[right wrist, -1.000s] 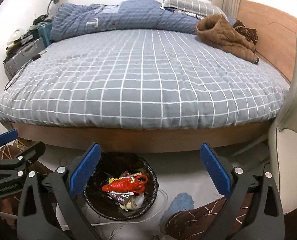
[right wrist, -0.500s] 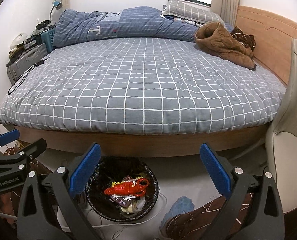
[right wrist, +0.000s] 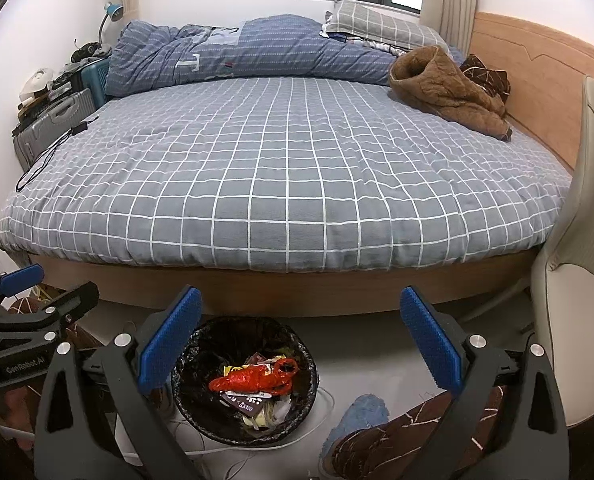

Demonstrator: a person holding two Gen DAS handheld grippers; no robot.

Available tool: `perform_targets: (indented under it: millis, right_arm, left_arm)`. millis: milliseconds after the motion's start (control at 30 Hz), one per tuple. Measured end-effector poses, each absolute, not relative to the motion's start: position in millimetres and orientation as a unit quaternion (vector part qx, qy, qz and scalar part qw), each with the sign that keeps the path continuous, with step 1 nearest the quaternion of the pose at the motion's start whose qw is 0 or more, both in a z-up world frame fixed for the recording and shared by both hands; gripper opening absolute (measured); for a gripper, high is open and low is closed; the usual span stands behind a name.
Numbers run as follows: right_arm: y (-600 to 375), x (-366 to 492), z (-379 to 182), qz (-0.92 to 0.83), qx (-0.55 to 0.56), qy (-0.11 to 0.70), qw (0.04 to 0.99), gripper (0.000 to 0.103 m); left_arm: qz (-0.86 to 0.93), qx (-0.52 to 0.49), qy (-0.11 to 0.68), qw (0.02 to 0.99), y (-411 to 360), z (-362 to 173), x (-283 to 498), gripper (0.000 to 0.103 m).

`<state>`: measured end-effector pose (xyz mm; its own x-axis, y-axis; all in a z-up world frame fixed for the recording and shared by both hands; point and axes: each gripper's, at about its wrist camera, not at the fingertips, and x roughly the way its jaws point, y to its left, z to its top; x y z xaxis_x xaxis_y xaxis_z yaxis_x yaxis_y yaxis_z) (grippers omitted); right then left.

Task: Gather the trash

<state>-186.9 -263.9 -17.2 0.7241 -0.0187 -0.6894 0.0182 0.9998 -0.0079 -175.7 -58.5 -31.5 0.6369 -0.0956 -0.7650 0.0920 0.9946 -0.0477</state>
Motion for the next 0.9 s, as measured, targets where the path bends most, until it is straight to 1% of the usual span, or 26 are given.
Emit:
perform_targets:
  millis: [900]
  right_arm:
    - [-259.4, -187.7, -10.5, -0.006, 0.000, 0.362, 0.932, 0.095]
  left_arm:
    - [-0.021, 0.014, 0.415, 0.909, -58.3, -23.7, -177.1, 0.096]
